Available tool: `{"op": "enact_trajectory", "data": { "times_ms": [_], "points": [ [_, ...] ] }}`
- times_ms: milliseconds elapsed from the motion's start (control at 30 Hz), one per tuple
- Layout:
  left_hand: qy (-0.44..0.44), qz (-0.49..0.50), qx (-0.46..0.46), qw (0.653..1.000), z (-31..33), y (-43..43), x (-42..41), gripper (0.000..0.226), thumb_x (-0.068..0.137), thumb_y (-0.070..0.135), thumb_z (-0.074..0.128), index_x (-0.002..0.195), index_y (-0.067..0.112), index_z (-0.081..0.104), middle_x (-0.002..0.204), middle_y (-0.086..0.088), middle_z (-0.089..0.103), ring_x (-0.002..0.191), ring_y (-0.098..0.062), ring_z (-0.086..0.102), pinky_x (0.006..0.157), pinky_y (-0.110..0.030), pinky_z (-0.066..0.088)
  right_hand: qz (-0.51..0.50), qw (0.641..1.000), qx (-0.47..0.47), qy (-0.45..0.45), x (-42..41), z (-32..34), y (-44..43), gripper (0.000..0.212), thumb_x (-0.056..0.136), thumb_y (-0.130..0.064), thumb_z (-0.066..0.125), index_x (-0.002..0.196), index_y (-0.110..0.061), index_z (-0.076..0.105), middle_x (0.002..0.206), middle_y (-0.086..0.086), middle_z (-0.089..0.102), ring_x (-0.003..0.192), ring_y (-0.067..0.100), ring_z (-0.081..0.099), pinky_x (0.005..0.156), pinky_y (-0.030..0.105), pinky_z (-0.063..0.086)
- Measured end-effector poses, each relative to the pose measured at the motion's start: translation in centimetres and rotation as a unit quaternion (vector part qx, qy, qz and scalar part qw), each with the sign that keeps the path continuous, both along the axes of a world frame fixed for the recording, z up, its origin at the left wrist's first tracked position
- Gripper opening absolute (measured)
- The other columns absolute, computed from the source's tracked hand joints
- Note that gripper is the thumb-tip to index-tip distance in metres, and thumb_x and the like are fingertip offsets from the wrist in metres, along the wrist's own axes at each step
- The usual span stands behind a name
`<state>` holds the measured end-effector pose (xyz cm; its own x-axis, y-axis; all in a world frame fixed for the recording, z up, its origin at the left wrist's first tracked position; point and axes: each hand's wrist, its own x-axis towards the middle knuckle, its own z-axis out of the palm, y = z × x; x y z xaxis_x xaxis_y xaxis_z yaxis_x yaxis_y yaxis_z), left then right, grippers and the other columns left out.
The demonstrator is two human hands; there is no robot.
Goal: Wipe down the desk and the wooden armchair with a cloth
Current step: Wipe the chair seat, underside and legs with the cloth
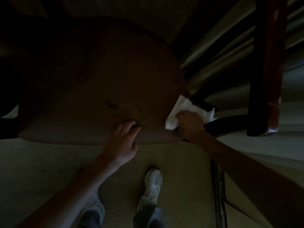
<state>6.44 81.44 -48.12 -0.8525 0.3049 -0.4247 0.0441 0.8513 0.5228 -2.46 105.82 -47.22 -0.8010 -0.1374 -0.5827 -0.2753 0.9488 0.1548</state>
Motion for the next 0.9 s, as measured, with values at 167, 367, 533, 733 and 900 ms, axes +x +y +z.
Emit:
{"op": "enact_trajectory", "data": {
  "times_ms": [167,367,533,733,900],
  "points": [
    [-0.003,-0.003,-0.002,1.0,-0.3,0.1,-0.6,0.054,0.094,0.033,0.049,0.147,0.027,0.037,0.152,0.005,0.026,0.134,-0.017,0.028,0.109,-0.031,0.029,-0.078,0.994,-0.038,0.065,3.8,-0.8,-0.4,0.029,0.09,-0.016,0.056,0.118,-0.01,0.061,0.123,0.012,0.062,0.111,0.03,0.059,0.092,0.037,0.044],
    [0.001,-0.013,-0.04,0.999,-0.3,0.8,-0.5,0.06,0.092,0.036,0.049,0.148,0.028,0.031,0.155,0.006,0.02,0.136,-0.018,0.024,0.109,-0.032,0.031,0.011,0.999,-0.042,0.021,2.3,-0.4,0.0,0.033,0.095,-0.022,0.053,0.127,-0.013,0.057,0.132,0.01,0.058,0.12,0.026,0.054,0.104,0.037,0.038],
    [0.01,0.001,-0.044,0.999,-0.8,0.9,-0.9,0.055,0.091,0.036,0.048,0.144,0.028,0.037,0.15,0.005,0.027,0.131,-0.019,0.029,0.107,-0.034,0.034,-0.013,0.996,0.03,0.089,-0.6,-0.7,0.8,0.031,0.099,-0.014,0.043,0.126,-0.007,0.056,0.132,0.015,0.058,0.121,0.026,0.053,0.104,0.036,0.035],
    [0.0,0.003,-0.061,0.998,-0.2,1.5,-1.0,0.056,0.091,0.04,0.047,0.145,0.03,0.033,0.151,0.006,0.023,0.134,-0.016,0.026,0.104,-0.034,0.036,0.09,0.995,0.031,-0.015,2.1,0.7,0.0,0.025,0.095,-0.021,0.049,0.114,-0.011,0.062,0.118,0.01,0.065,0.107,0.027,0.061,0.094,0.035,0.044],
    [-0.003,-0.007,-0.06,0.998,-0.6,1.3,-1.5,0.055,0.091,0.04,0.047,0.144,0.03,0.033,0.149,0.005,0.023,0.134,-0.017,0.025,0.103,-0.038,0.038,-0.03,0.997,0.031,0.062,0.2,-0.4,-0.4,0.026,0.092,-0.015,0.052,0.116,-0.01,0.061,0.121,0.011,0.064,0.11,0.027,0.06,0.091,0.036,0.043]
  ]
}}
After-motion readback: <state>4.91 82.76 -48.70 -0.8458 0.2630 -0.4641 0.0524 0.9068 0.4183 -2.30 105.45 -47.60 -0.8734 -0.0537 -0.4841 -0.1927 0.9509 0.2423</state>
